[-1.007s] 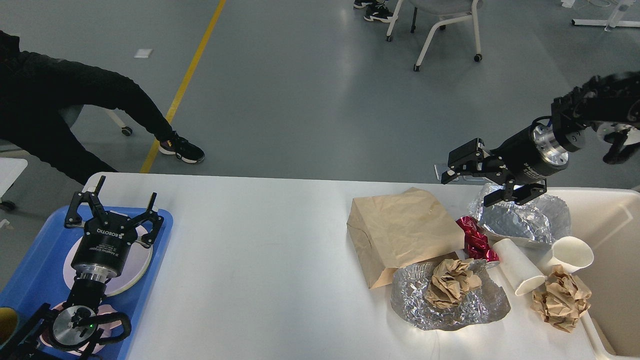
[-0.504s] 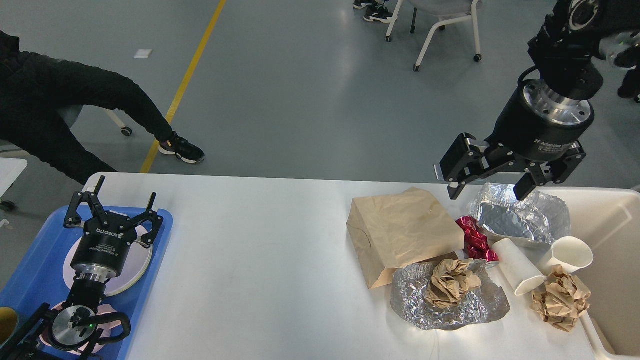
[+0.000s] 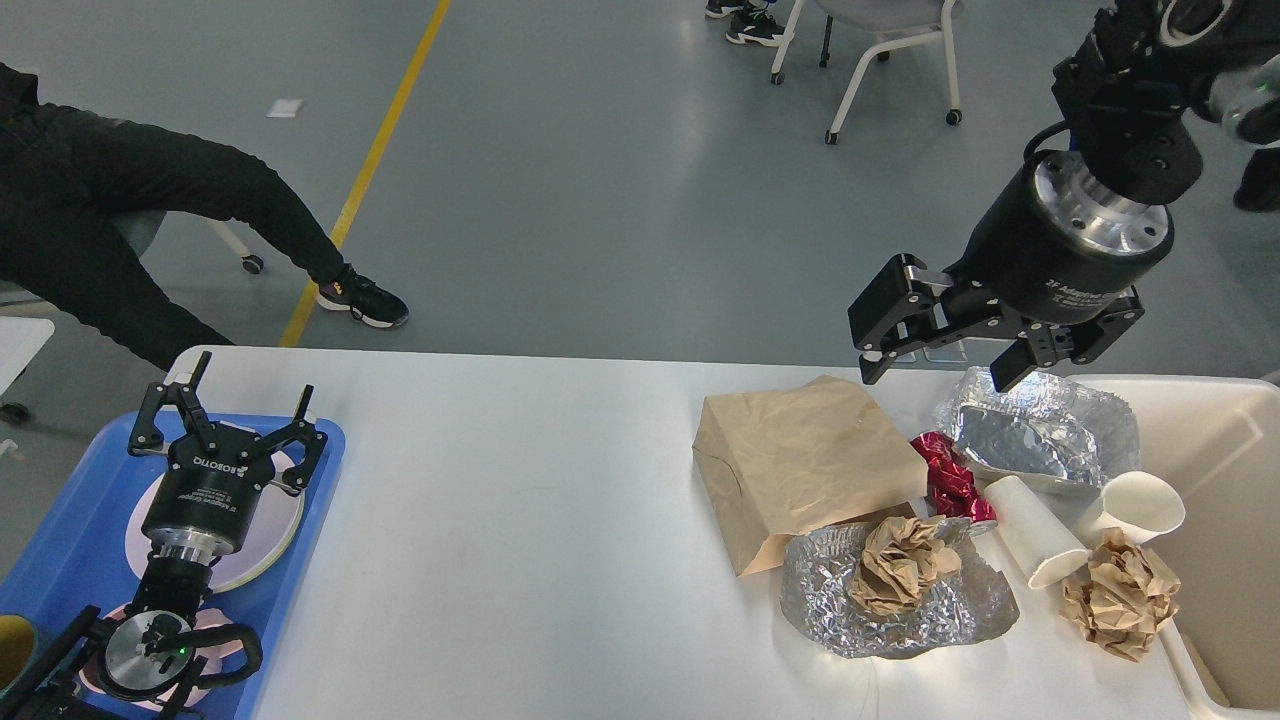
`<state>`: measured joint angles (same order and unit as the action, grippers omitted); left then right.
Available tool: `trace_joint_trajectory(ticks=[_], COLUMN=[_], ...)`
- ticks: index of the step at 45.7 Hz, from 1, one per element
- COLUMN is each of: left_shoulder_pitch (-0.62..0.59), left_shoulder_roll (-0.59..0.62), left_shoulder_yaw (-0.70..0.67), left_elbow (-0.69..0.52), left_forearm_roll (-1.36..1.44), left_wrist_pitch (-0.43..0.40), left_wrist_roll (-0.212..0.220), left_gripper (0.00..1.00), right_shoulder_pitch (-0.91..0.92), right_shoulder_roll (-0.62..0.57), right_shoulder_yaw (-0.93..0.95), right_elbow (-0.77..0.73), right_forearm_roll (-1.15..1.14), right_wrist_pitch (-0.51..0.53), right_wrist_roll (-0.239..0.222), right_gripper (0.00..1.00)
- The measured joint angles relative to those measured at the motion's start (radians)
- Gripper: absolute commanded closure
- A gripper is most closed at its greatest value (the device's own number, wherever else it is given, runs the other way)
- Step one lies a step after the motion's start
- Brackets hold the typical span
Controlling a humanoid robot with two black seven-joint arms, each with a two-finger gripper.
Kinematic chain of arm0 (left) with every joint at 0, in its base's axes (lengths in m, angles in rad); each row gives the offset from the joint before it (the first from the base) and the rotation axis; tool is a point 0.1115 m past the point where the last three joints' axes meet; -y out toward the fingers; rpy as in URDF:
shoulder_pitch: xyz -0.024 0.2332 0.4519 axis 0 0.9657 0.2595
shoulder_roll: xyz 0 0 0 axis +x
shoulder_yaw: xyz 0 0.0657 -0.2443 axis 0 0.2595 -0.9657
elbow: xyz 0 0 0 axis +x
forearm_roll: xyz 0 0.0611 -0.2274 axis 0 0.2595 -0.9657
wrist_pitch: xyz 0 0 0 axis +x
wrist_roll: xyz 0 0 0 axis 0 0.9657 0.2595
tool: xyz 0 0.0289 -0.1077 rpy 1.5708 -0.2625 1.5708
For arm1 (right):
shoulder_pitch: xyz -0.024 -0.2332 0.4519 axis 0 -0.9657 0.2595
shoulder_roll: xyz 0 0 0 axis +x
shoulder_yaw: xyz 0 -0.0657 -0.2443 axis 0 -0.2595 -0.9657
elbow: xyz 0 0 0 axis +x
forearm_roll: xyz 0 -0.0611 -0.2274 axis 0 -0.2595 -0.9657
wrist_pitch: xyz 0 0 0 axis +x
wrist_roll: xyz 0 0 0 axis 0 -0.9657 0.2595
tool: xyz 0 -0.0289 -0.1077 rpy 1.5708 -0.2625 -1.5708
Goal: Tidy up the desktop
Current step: 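Lower the open right gripper onto the brown paper bag, then close the right gripper on the brown paper bag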
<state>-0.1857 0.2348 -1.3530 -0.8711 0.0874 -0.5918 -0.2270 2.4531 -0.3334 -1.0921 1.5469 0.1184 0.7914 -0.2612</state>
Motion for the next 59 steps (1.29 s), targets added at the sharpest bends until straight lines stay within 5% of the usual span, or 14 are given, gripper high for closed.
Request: trace_joint_trajectory(ticks=[12, 28, 44, 59], left_shoulder_pitch=[0.0, 0.0, 0.0, 0.0], left_shoulder_roll=[0.0, 0.0, 0.0, 0.0], left_shoulder_yaw=[0.0, 0.0, 0.0, 0.0], left_elbow=[0.0, 0.0, 0.0, 0.0], left_forearm_roll=[0.0, 0.0, 0.0, 0.0], left_wrist_pitch=[-0.001, -0.001, -0.001, 0.0], left_wrist_roll=[0.001, 0.002, 0.002, 0.002], left_gripper=[0.04, 0.04, 0.04, 0.04], right_shoulder_pitch=[-0.297, -0.697, -0.937, -1.048], right_shoulder_roll=[0.025, 0.28, 0.415, 0.443], right_shoulder_yaw=[0.186, 0.295, 0.295, 0.289], right_elbow=[-0.131, -0.42, -0.645, -0.683], right_forearm_roll=[-0.032, -0.256, -0.349, -0.468], right_wrist_pitch=[-0.12, -0.278, -0.395, -0.487], right_wrist_roll=[0.0, 0.0, 0.0, 0.0], right_gripper=[0.0, 0.0, 0.0, 0.02])
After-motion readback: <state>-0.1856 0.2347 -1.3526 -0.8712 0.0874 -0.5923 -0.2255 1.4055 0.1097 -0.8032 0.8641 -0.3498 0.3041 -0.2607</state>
